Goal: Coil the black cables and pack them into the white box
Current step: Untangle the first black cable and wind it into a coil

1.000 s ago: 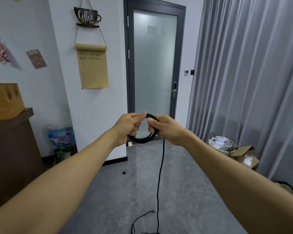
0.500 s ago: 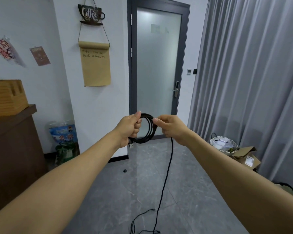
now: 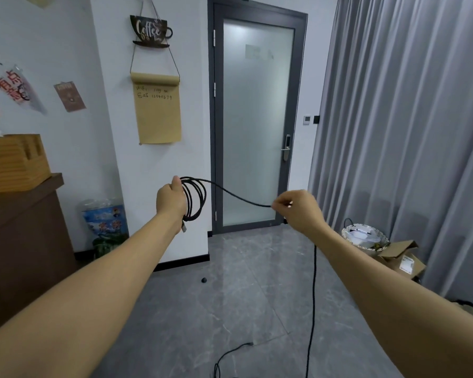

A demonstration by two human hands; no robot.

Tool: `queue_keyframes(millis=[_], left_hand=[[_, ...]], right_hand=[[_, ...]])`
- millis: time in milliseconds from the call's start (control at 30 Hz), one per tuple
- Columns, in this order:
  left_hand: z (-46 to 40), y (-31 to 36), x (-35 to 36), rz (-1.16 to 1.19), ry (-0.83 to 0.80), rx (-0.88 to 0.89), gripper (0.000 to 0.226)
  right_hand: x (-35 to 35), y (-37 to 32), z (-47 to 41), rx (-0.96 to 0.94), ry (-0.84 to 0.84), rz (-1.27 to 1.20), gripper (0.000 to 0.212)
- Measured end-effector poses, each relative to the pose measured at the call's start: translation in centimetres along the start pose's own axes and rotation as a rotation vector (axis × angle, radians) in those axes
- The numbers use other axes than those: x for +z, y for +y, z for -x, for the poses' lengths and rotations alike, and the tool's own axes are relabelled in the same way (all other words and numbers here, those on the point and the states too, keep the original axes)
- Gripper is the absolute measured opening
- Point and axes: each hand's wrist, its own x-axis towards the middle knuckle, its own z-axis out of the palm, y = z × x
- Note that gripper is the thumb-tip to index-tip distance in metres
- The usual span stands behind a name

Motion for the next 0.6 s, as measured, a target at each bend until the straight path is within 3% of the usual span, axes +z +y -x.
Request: queue_keyframes(millis=[100, 200, 367, 600], left_hand=[[1.0, 0.3, 1.1, -0.219, 0.025, 0.166, 0.049], [1.3, 0.1, 2.0, -0.300, -0.027, 0.234, 0.044], [2.4, -0.2, 3.1, -0.244, -0.238, 0.275, 0.040], [4.3, 0.7, 3.8, -0.146, -0.497, 0.194, 0.040]], right_hand=[[0.7, -3.1, 0.2, -0.182, -0.149, 0.276, 0.015], [1.1, -5.3, 0.4, -0.336, -0.331, 0.347, 0.017], [1.1, -6.9, 0.3, -0.373, -0.423, 0.094, 0.019], [0.6, -7.1, 0.3, -0.255, -0.299, -0.152, 0.024]])
